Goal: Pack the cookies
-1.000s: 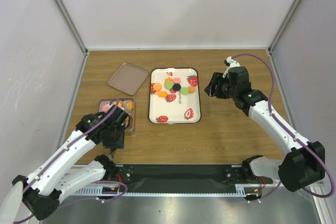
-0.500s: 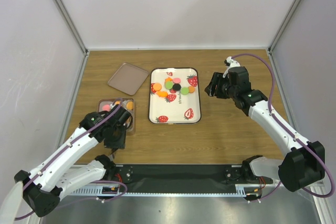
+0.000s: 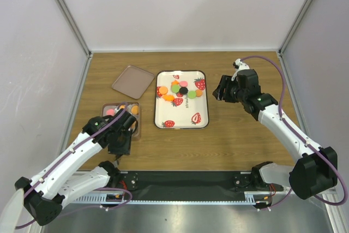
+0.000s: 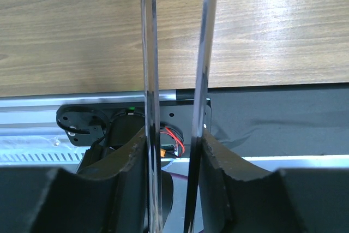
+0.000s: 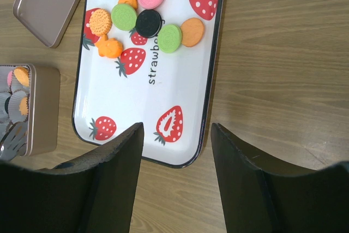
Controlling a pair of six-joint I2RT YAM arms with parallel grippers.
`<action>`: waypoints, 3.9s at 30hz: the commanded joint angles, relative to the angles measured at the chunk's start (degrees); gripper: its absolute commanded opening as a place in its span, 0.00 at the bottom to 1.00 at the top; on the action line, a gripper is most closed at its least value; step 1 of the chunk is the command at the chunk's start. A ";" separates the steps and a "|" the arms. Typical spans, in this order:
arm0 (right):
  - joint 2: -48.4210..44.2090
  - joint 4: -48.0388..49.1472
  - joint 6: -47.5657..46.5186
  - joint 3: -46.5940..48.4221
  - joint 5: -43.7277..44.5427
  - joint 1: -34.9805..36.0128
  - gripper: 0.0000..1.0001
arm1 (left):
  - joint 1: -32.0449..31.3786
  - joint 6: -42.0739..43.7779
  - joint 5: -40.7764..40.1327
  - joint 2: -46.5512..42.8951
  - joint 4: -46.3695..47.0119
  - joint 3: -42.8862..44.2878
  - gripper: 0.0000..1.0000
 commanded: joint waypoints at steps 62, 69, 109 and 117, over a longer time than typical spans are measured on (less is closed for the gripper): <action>-2.09 -2.76 0.91 6.40 -1.42 -2.82 0.58 | -11.92 -1.31 -12.96 23.17 9.19 37.02 0.47; -8.93 -14.96 3.47 18.36 5.34 -4.40 0.59 | -21.85 1.76 -11.75 40.23 27.48 45.28 0.49; -30.31 -38.98 9.80 30.23 9.82 -6.34 0.63 | -37.08 15.22 -15.70 92.89 58.53 72.01 0.66; -33.21 -43.64 9.71 31.38 12.37 -6.34 0.63 | -37.08 14.25 -15.53 92.28 60.63 68.41 0.76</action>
